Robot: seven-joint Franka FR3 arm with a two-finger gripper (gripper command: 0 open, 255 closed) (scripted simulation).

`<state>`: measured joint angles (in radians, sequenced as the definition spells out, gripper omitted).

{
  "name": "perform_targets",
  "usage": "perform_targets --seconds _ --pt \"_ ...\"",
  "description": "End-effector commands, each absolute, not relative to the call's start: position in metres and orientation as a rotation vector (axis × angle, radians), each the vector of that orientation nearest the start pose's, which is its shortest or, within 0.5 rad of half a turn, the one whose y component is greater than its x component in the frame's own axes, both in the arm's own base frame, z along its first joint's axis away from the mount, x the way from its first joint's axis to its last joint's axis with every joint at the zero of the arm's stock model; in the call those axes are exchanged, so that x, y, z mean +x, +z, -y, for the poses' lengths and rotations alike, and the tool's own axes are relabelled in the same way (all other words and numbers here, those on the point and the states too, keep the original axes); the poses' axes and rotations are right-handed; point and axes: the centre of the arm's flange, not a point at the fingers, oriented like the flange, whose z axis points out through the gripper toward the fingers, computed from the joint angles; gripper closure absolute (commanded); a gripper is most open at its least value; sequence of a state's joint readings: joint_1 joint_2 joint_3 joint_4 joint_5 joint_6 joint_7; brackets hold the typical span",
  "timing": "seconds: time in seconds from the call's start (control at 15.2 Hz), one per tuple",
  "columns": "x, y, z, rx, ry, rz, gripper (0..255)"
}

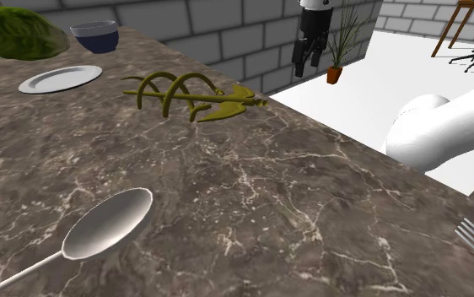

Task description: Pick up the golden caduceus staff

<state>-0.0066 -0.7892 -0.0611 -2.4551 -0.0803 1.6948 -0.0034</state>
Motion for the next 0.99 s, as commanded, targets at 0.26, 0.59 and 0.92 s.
perform_targets --seconds 0.26,0.59,0.92 --pt "0.329 0.570 -0.016 -3.185 -0.041 0.045 0" --pt "0.344 0.589 -0.079 -3.188 -0.039 0.178 0" --pt "0.354 0.607 -0.142 -3.186 -0.037 0.311 0"
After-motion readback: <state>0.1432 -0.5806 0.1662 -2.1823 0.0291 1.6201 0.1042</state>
